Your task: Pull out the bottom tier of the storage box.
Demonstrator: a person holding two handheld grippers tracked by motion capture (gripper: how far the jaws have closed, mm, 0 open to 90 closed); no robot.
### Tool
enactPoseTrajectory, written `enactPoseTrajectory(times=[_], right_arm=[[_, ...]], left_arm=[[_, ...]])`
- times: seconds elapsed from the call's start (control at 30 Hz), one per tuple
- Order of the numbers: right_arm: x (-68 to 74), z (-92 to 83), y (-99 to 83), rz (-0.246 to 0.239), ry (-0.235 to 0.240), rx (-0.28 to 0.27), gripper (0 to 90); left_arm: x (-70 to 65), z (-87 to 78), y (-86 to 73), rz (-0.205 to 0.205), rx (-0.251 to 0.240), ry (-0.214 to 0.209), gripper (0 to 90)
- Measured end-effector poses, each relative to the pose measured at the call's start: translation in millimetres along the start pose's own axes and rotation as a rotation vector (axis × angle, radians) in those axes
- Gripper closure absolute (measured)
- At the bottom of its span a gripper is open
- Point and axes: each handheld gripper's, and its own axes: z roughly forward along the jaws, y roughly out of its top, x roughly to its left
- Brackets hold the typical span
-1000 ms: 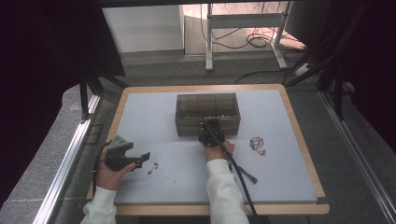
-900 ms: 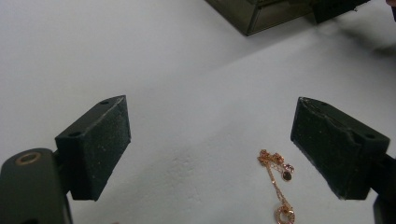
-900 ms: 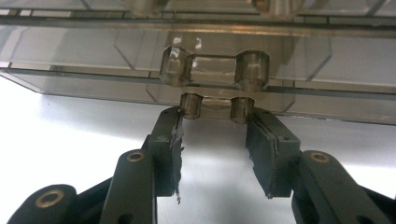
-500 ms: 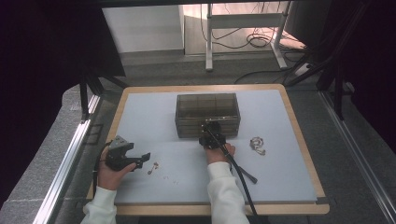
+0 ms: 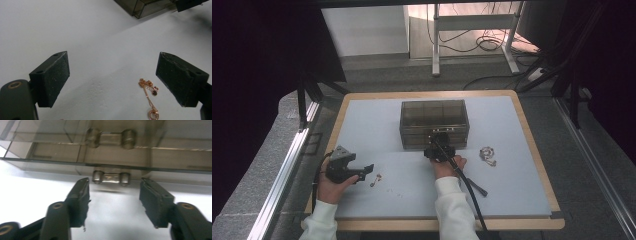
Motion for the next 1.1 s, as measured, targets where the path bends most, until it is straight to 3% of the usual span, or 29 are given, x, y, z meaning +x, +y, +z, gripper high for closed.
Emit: enactPoseTrajectory(times=[0.1,0.33,0.47,0.77,0.97,1.1], right_arm=[[-5.5,-8.0,-0.4,0.016,0.021,-0.022,34.1],[-22.4,-25.5,-2.7,-0.032,0.068,-0.035,29.8],[-42.7,-38.1,-5.1,-0.080,0.160,-0.056,28.1],[-73.3,-47.1,-19.0,-0.236,0.220,-0.072,27.3],[-91.3,-53.7,-27.7,-0.287,0.275,-0.106,25.5],[-102.5,-56.7,-30.2,-0.305,0.270,-0.128,25.0]], left_arm=[[-0.3,-0.2,-0.2,0.006,0.001,0.004,12.2],[-2.3,-0.4,0.2,0.002,0.002,0.007,12.9],[-5.6,0.2,0.1,-0.006,0.003,0.003,13.2],[-12.2,1.7,0.6,0.001,-0.007,0.014,13.0],[-14.9,3.2,3.1,-0.023,-0.022,0.003,13.4],[-20.0,6.3,5.8,-0.008,-0.016,0.014,13.4]])
